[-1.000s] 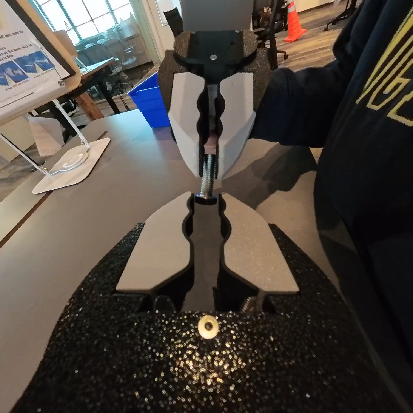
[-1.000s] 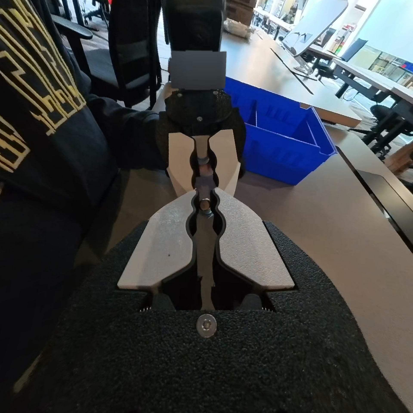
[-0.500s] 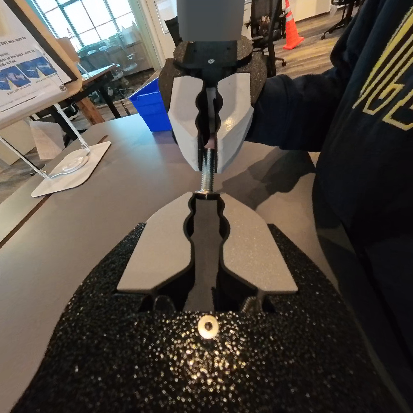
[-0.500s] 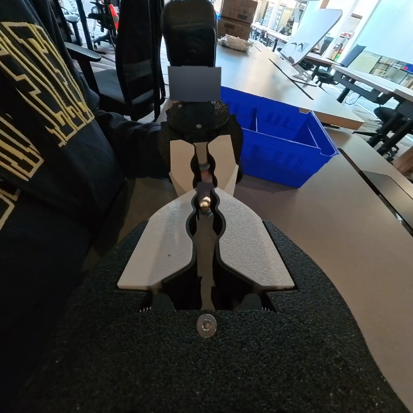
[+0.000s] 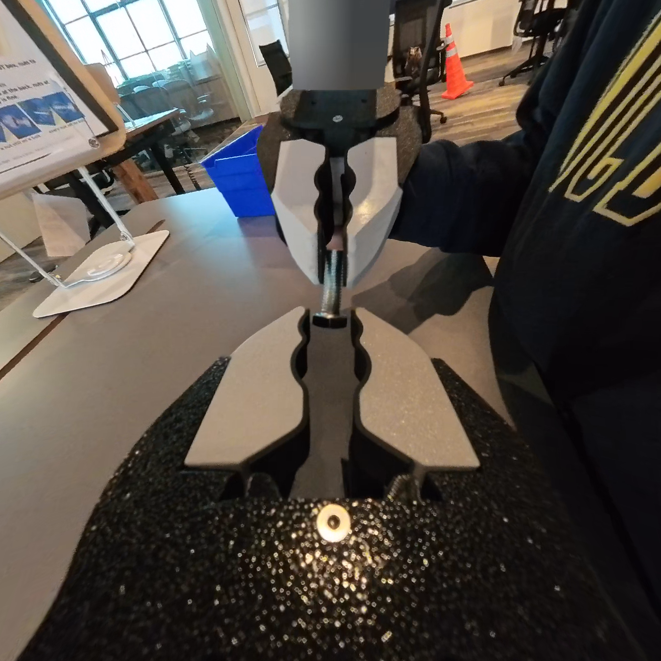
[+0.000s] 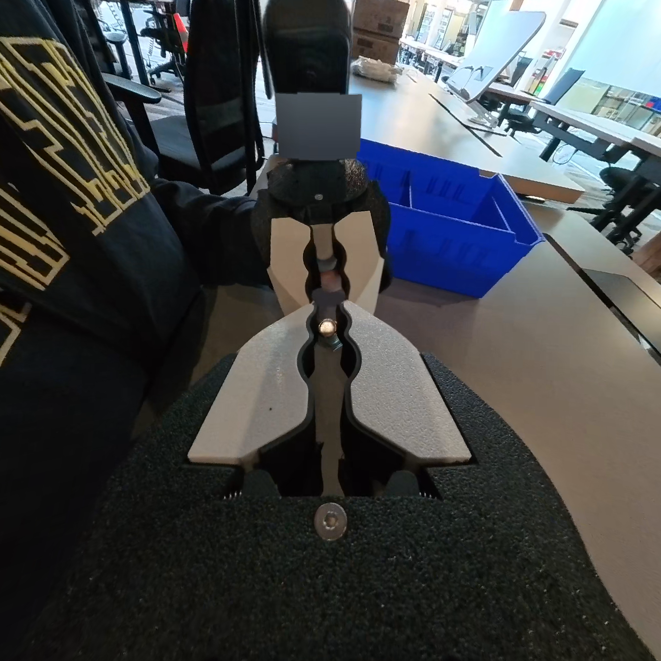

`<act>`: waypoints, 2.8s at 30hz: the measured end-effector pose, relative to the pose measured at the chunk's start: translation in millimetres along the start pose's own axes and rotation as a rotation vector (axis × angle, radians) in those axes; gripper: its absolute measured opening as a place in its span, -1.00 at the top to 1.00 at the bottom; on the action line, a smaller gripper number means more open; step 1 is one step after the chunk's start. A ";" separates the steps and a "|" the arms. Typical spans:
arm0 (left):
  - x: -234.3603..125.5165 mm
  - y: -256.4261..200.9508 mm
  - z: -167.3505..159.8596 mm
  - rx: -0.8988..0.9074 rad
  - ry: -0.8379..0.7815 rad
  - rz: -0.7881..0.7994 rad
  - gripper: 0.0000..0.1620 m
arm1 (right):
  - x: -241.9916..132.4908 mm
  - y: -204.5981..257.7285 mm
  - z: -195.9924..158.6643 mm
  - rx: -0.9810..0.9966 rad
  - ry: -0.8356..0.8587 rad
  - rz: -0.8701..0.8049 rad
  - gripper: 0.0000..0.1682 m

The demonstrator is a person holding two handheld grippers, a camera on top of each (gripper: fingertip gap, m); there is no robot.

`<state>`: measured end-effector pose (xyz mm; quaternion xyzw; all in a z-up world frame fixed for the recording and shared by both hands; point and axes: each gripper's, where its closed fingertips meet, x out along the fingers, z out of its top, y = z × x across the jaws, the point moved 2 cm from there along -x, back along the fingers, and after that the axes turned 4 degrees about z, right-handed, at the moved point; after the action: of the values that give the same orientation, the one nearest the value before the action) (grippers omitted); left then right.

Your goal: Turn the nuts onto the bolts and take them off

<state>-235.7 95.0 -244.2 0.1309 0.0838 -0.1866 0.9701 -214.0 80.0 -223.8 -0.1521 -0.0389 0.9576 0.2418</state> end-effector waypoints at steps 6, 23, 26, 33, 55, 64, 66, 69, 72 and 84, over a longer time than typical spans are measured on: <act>1.1 -0.8 0.3 0.006 -0.005 0.001 0.78 | -2.4 0.4 3.1 0.008 -0.025 0.007 0.88; 8.0 26.2 -24.5 -0.118 0.050 0.177 0.79 | -41.0 -49.6 -115.8 0.249 0.429 -0.228 0.70; 6.7 26.2 -24.3 -0.150 0.028 0.159 0.79 | -32.7 -50.0 -132.5 0.267 0.520 -0.194 0.70; 6.3 25.6 -23.4 -0.178 0.010 0.134 0.79 | -22.3 -55.4 -132.8 0.278 0.525 -0.169 0.77; 10.4 -2.6 -15.8 -0.234 -0.022 -0.107 0.79 | -21.0 -4.7 -11.0 0.044 -0.064 0.230 0.78; 6.8 8.9 -15.3 -0.238 -0.036 -0.017 0.80 | -15.9 -15.4 -8.8 0.134 -0.140 0.144 0.78; 6.3 17.0 -18.5 -0.215 -0.006 0.065 0.80 | -12.7 -24.2 -11.2 0.197 -0.146 0.040 0.78; 6.6 26.5 -21.3 -0.198 0.028 0.169 0.80 | -6.4 -36.3 -14.7 0.295 -0.169 -0.138 0.78; 12.9 29.2 -21.5 -0.172 0.060 0.243 0.79 | 9.6 -40.6 -21.9 0.381 -0.151 -0.306 0.78; 12.4 27.9 -24.8 -0.257 0.046 0.169 0.80 | -21.6 -42.2 -3.0 0.321 -0.444 -0.276 0.79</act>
<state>-216.4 122.9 -264.2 0.0164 0.1178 -0.0890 0.9889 -175.9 106.8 -214.6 0.1077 0.0406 0.9194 0.3762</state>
